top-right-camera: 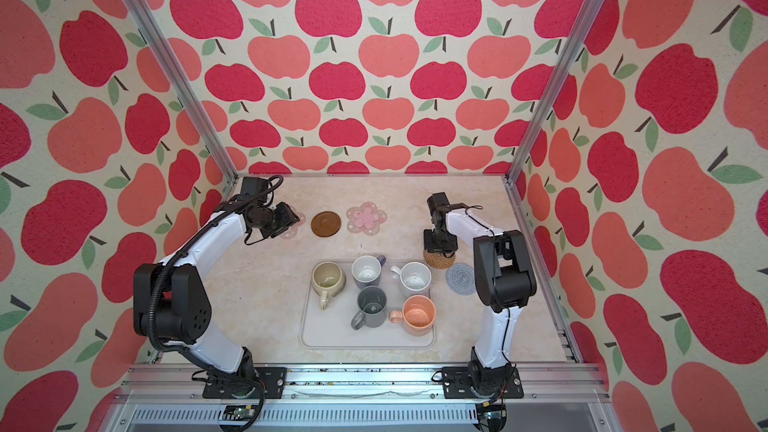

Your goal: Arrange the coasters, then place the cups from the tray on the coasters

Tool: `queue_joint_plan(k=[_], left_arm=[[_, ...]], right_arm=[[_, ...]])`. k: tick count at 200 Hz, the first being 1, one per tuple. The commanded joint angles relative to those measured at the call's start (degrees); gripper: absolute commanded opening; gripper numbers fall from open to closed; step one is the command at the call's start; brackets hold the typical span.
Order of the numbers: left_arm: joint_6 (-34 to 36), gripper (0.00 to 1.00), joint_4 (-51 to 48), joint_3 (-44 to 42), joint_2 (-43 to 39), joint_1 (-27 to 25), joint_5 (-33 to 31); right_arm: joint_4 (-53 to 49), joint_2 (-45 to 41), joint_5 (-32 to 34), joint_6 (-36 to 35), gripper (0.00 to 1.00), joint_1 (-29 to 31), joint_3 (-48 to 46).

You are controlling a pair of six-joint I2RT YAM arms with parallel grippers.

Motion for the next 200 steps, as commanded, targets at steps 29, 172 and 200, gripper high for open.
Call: queue_joint_plan(k=[29,172,200], left_arm=[[2.7,0.51,-5.4,11.3,8.6,-3.6,0.5],[4.8,0.52,-15.4,36.9,30.7,-9.1,1.4],[5.2,0.52,-16.3,41.3,34.6,-9.9,2.5]], right_arm=[[1.1,-1.7,-5.2,-0.7,0.37,1.1,7.5],[9.6,9.4,-19.3,1.8,0.42,2.7,15.2],[10.3,11.4,-20.7,1.9,0.42,3.0,16.7]])
